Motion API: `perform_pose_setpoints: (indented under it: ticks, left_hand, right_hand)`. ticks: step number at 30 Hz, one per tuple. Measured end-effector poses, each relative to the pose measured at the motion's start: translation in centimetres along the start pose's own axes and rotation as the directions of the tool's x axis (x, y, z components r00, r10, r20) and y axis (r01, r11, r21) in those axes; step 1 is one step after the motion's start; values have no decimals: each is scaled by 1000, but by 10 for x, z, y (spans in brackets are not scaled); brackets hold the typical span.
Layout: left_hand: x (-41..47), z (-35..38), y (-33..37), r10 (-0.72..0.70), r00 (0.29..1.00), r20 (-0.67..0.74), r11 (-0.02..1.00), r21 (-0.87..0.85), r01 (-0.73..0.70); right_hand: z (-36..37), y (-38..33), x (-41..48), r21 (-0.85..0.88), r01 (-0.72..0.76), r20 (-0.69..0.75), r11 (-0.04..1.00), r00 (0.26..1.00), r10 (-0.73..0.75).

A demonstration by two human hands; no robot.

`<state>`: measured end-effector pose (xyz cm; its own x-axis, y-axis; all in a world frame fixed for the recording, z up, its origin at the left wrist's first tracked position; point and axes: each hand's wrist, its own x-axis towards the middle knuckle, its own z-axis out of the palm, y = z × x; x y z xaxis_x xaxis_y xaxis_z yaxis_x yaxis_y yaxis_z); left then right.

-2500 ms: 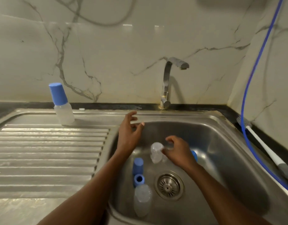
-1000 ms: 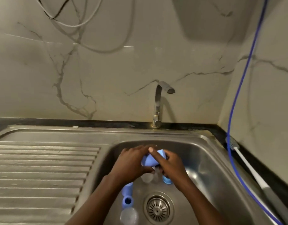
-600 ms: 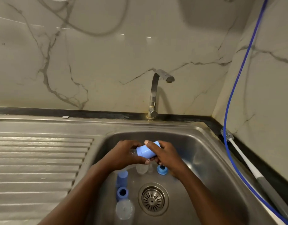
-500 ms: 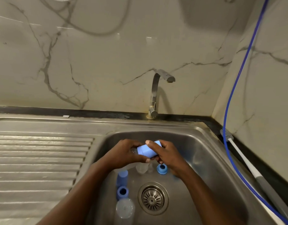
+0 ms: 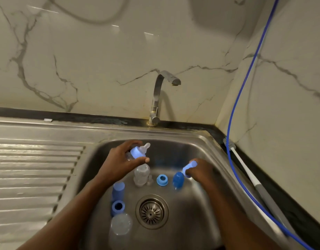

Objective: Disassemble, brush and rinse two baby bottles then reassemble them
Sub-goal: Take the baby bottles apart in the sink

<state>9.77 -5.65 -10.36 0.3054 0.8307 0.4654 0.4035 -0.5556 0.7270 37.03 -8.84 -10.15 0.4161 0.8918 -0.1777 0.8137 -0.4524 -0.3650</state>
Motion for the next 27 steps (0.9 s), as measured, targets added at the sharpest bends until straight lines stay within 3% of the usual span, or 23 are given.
perform_pose_setpoints:
  ticks: [2, 5, 13, 18, 21, 24, 27]
  left_hand:
    - [1, 2, -2, -8, 1000, -17, 1000, -6, 8]
    - [2, 3, -4, 3, 1000, -3, 1000, -18, -3]
    - [1, 9, -7, -26, 999, 38, 1000, 10, 26]
    - [1, 10, -2, -55, 998, 39, 998, 10, 55]
    - [0, 13, 3, -56, 997, 53, 998, 24, 55]
    - [-1, 15, 4, -49, 996, 70, 998, 54, 45]
    - [1, 18, 4, 9, 994, 108, 997, 70, -17]
  right_hand:
    - [9, 2, 5, -293, -36, 53, 956, 997, 54]
    - [28, 1, 4, -530, 25, 149, 848, 987, 64]
    - [49, 1, -3, -510, 12, 206, 860, 972, 109]
    - [6, 5, -5, -196, -196, 148, 961, 963, 227]
    - [-12, -10, -15, 150, -35, -41, 988, 998, 41]
    - [-10, -47, -42, 632, 68, 41, 772, 992, -121]
    - [2, -73, -62, 653, 76, 198, 754, 943, -266]
